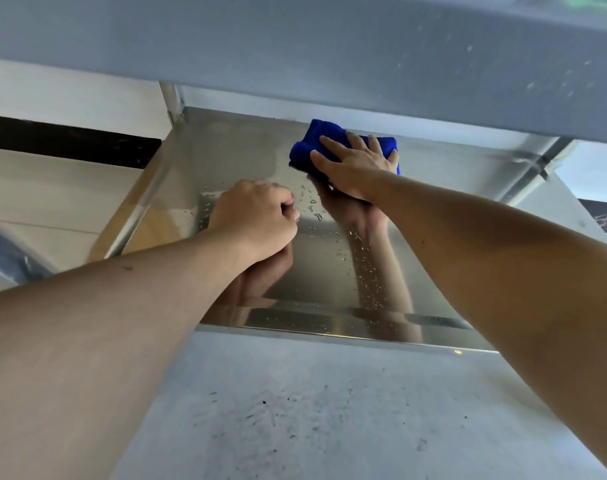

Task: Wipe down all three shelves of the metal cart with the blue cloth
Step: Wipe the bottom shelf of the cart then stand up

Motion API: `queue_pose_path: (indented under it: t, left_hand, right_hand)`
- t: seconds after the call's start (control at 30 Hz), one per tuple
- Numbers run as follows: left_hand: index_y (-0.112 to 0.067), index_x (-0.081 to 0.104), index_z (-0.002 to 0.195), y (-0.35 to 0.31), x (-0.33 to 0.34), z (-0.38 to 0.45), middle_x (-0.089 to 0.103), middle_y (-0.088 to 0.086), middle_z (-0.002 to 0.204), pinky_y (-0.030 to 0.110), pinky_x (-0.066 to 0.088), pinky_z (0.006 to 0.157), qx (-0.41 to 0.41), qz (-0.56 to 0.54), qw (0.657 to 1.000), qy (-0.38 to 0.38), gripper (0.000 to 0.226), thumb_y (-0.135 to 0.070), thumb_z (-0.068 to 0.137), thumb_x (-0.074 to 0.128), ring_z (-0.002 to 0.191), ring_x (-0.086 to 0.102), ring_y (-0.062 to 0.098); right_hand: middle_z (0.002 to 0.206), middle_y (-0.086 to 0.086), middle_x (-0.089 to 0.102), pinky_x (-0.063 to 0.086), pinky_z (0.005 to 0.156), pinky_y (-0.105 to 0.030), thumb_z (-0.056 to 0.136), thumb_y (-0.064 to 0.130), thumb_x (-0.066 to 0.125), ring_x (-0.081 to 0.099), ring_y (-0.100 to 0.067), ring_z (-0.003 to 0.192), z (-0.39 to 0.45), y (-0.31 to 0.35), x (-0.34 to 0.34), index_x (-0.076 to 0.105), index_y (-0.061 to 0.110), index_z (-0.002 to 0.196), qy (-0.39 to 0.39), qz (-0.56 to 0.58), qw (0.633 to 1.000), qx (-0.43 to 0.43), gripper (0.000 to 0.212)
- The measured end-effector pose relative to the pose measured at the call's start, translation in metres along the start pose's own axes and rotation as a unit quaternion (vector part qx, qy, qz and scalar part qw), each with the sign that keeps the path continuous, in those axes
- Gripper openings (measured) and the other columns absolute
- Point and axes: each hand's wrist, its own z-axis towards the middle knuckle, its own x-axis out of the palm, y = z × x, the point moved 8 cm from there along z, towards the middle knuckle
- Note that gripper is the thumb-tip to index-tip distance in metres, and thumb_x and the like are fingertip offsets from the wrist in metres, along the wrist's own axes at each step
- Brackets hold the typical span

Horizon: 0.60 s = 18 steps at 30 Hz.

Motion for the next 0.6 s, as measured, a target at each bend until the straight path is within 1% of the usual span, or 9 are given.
queue_pose_path:
  t: [0.1, 0.2, 0.27, 0.37, 0.43, 0.47, 0.5, 0.57, 0.6]
  left_hand:
    - [-0.026, 0.073, 0.095, -0.001, -0.004, 0.001, 0.07, -0.003, 0.1, 0.031, 0.044, 0.077, 0.002, -0.002, 1.0, -0.006, 0.019, -0.037, 0.089, 0.06, 0.091, 0.059, 0.022]
    - [-0.029, 0.073, 0.098, 0.0, -0.003, 0.002, 0.069, -0.002, 0.103, 0.03, 0.042, 0.076, -0.014, -0.004, 1.0, 0.013, 0.018, -0.032, 0.091, 0.056, 0.091, 0.056, 0.022]
    - [-0.032, 0.071, 0.105, 0.002, -0.001, 0.001, 0.068, -0.001, 0.109, 0.03, 0.042, 0.076, -0.031, -0.005, 0.999, 0.039, 0.024, -0.027, 0.092, 0.051, 0.093, 0.055, 0.023]
    - [-0.04, 0.067, 0.115, 0.009, -0.001, 0.002, 0.065, 0.0, 0.12, 0.029, 0.036, 0.076, -0.054, 0.02, 0.994, 0.097, 0.032, -0.027, 0.093, 0.046, 0.101, 0.054, 0.027]
    - [-0.041, 0.066, 0.11, 0.012, -0.001, 0.002, 0.064, 0.0, 0.124, 0.03, 0.037, 0.076, -0.058, 0.05, 0.988, 0.135, 0.03, -0.027, 0.094, 0.045, 0.106, 0.054, 0.028]
    - [-0.038, 0.067, 0.106, 0.012, -0.002, 0.001, 0.063, 0.0, 0.125, 0.032, 0.041, 0.078, -0.061, 0.055, 0.986, 0.148, 0.028, -0.025, 0.093, 0.045, 0.107, 0.054, 0.028]
    - [-0.036, 0.067, 0.109, 0.01, -0.003, 0.001, 0.062, -0.001, 0.128, 0.033, 0.044, 0.084, -0.067, 0.051, 0.984, 0.156, 0.031, -0.023, 0.092, 0.045, 0.111, 0.053, 0.028]
    - [-0.036, 0.067, 0.117, 0.002, -0.006, 0.001, 0.059, -0.004, 0.135, 0.032, 0.043, 0.096, -0.084, 0.043, 0.981, 0.169, 0.037, -0.021, 0.092, 0.043, 0.12, 0.051, 0.027]
    - [-0.035, 0.067, 0.117, -0.003, -0.008, 0.001, 0.059, -0.004, 0.135, 0.031, 0.042, 0.098, -0.089, 0.046, 0.98, 0.174, 0.036, -0.021, 0.093, 0.043, 0.12, 0.052, 0.026]
  right_hand:
    - [0.166, 0.008, 0.015, 0.002, 0.115, -0.066, 0.084, 0.083, 0.009, 0.003, -0.031, 0.152, -0.02, 0.01, 0.004, 0.017, 0.062, 0.148, 0.011, 0.012, 1.0, -0.017, 0.068]
    - [0.167, 0.01, 0.012, -0.003, 0.114, -0.065, 0.086, 0.076, 0.007, -0.001, -0.03, 0.153, -0.045, 0.012, 0.004, 0.017, 0.064, 0.147, 0.02, 0.035, 0.999, -0.021, 0.063]
    - [0.167, 0.01, 0.013, -0.002, 0.114, -0.065, 0.087, 0.071, 0.006, 0.0, -0.03, 0.153, -0.064, 0.014, 0.004, 0.017, 0.064, 0.147, 0.023, 0.038, 0.999, -0.028, 0.061]
    - [0.166, 0.008, 0.014, 0.002, 0.114, -0.066, 0.087, 0.069, 0.008, 0.003, -0.031, 0.151, -0.095, 0.015, 0.002, 0.017, 0.062, 0.147, 0.03, 0.027, 0.999, -0.032, 0.061]
    - [0.167, 0.006, 0.011, 0.0, 0.113, -0.067, 0.087, 0.07, 0.01, 0.001, -0.032, 0.151, -0.116, 0.016, 0.004, 0.017, 0.061, 0.148, 0.042, 0.023, 0.998, -0.037, 0.063]
    - [0.167, 0.007, 0.01, -0.003, 0.114, -0.066, 0.088, 0.07, 0.011, -0.001, -0.032, 0.151, -0.127, 0.017, 0.006, 0.016, 0.061, 0.148, 0.045, 0.03, 0.998, -0.037, 0.062]
    - [0.168, 0.007, 0.008, -0.005, 0.114, -0.065, 0.09, 0.071, 0.011, -0.003, -0.031, 0.152, -0.138, 0.017, 0.007, 0.015, 0.061, 0.149, 0.046, 0.038, 0.998, -0.036, 0.06]
    - [0.168, 0.008, 0.007, -0.008, 0.115, -0.064, 0.092, 0.07, 0.01, -0.006, -0.031, 0.152, -0.16, 0.02, 0.008, 0.012, 0.061, 0.149, 0.047, 0.045, 0.997, -0.041, 0.057]
    - [0.168, 0.008, 0.006, -0.008, 0.116, -0.064, 0.093, 0.07, 0.009, -0.006, -0.031, 0.152, -0.17, 0.021, 0.008, 0.011, 0.06, 0.149, 0.047, 0.042, 0.997, -0.047, 0.057]
